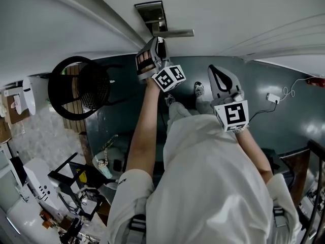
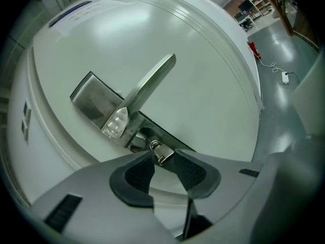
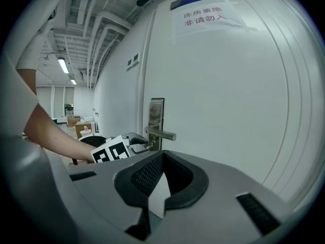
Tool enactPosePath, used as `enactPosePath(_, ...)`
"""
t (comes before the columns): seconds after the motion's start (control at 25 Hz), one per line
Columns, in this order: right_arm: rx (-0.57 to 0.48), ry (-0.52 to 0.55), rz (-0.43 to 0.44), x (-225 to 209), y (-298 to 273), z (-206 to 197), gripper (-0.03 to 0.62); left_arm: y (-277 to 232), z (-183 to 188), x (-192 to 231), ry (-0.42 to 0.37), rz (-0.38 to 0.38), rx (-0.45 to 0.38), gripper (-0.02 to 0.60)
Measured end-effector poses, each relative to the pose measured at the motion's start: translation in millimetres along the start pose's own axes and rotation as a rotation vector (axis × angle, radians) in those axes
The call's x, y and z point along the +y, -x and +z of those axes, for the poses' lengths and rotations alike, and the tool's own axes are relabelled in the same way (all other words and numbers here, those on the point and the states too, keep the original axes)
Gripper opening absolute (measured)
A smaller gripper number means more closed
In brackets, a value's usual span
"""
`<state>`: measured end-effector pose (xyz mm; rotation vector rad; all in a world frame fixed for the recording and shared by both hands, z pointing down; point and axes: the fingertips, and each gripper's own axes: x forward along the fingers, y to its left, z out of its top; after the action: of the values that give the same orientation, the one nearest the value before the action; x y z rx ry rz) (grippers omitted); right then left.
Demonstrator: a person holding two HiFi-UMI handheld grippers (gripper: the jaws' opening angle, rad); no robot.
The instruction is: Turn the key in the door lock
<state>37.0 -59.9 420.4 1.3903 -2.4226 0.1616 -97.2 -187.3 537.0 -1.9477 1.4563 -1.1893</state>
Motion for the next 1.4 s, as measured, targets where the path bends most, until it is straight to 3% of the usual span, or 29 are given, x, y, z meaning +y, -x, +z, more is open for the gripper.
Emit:
enactPosePath(0.16, -0.003, -0.014, -0.020, -2, 6, 1, -0.008, 4, 2, 2, -0.035, 0.005, -0.024, 0.120)
enactPosePath(0.36, 0.008, -0.032, -0.031, -6, 6, -4, -0.008, 2, 4, -1, -0.170, 0.020, -0.031, 0.120)
enactPosePath(0.48, 0.009, -0.028, -0.032, -9, 6, -3, -0.008, 2, 4, 0, -0.176, 0.012, -0.034, 0.116)
enactPosePath(0.92, 0.013, -0.014, 0.022, -13, 0, -6, -0.008, 3, 4, 10, 0.293, -0.057, 0.002, 0.109)
enactPosePath(1.24, 0.023, 0.006, 0.055, -26, -5, -7, -0.008, 4, 5, 13, 0.580, -0.122, -0.058, 0.101)
enactPosePath(1.4, 0.025, 0.018, 0.079, -25, -10, -8, -0.008, 4, 3, 17, 0.789, -0.170, -0.100, 0.101)
